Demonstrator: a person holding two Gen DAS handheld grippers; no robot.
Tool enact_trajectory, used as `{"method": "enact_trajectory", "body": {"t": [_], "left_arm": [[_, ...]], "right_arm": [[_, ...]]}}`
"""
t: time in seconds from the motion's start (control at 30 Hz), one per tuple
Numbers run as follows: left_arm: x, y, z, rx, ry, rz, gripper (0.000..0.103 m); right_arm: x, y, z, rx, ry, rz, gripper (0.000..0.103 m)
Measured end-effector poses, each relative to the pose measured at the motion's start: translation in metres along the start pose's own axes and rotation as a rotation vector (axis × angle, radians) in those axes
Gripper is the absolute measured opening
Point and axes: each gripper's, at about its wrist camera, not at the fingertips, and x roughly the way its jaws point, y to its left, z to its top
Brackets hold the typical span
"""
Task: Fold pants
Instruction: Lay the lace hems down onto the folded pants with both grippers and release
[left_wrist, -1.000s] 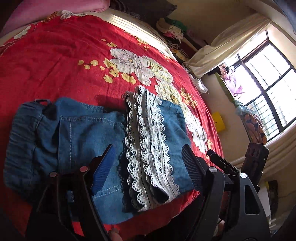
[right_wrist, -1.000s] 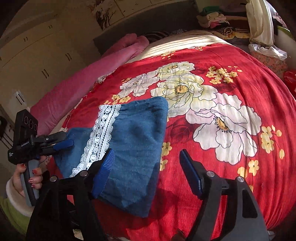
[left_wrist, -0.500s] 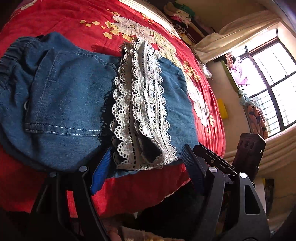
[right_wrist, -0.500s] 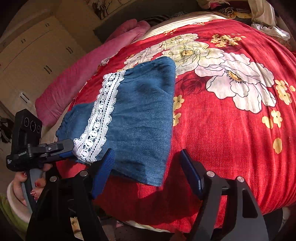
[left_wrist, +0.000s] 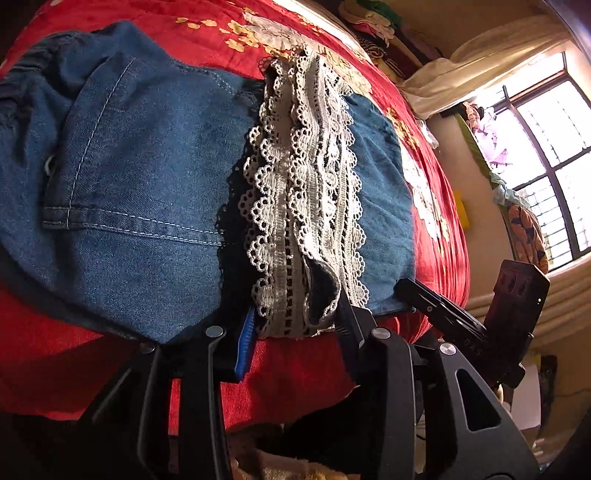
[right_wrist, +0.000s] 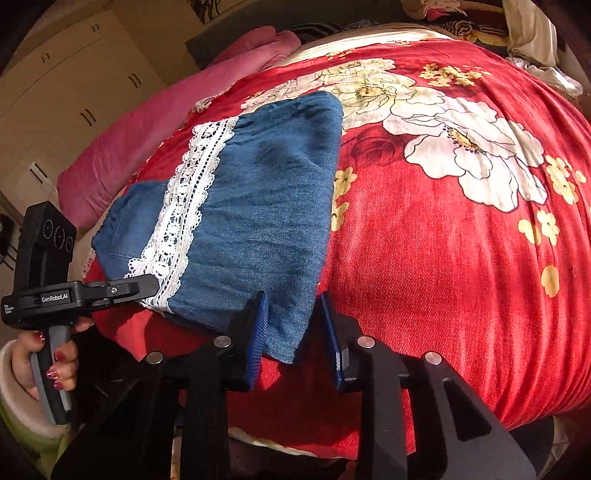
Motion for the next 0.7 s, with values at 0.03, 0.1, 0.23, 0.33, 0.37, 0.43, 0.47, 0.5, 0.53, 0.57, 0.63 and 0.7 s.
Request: {"method": "enact_trajectory", "body": {"t": [0.03,0.1,0.23,0.33,0.37,0.43,0.47,0.5,0.53,0.57,0.63,0.7], "left_arm": [[0.0,-0.001,0.0,0.005,-0.001,0.003,0.031],[0.001,-0.002,0.0,0.014,-0.002,0.008,0.031],[-0.01,-0.003,0.001,0.018,-0.014,-0.005,0.043],[-0.025,-0.01,0.001,0.036,-0.055,0.014,0.049],[-0.028,-0.011,0.001,0.042,-0.063,0.022,0.049],[-0.031,-0.012,0.0,0.073,-0.082,0.065,0.049],[-0.031,-0.012,-0.002,0.085,-0.084,0.088,0.049],[-0.029,-0.01,-0.003,0.092,-0.078,0.103,0.049],[-0.027,-0.007,-0.005,0.098,-0.073,0.112,0.049],[-0.025,-0.006,-0.006,0.102,-0.072,0.117,0.049],[-0.022,-0.005,-0.006,0.109,-0.074,0.125,0.049],[-0.019,-0.005,-0.005,0.115,-0.074,0.13,0.049]], "right_arm": [[0.001,0.0,0.0,-0.005,-0.003,-0.004,0.028],[-0.001,0.001,0.001,-0.017,0.0,-0.013,0.028],[-0.025,0.011,0.004,-0.044,-0.068,-0.033,0.037],[-0.04,0.024,0.007,-0.096,-0.109,-0.031,0.039],[-0.041,0.03,0.007,-0.111,-0.112,-0.02,0.039],[-0.037,0.041,0.008,-0.145,-0.103,0.005,0.039],[-0.033,0.048,0.008,-0.163,-0.089,0.005,0.039],[-0.027,0.053,0.007,-0.181,-0.073,0.011,0.039],[-0.02,0.058,0.006,-0.196,-0.053,0.02,0.039],[-0.012,0.064,0.004,-0.206,-0.025,0.025,0.039],[0.007,0.069,-0.002,-0.204,0.041,0.016,0.039],[0.021,0.068,-0.006,-0.193,0.068,-0.006,0.041]]}}
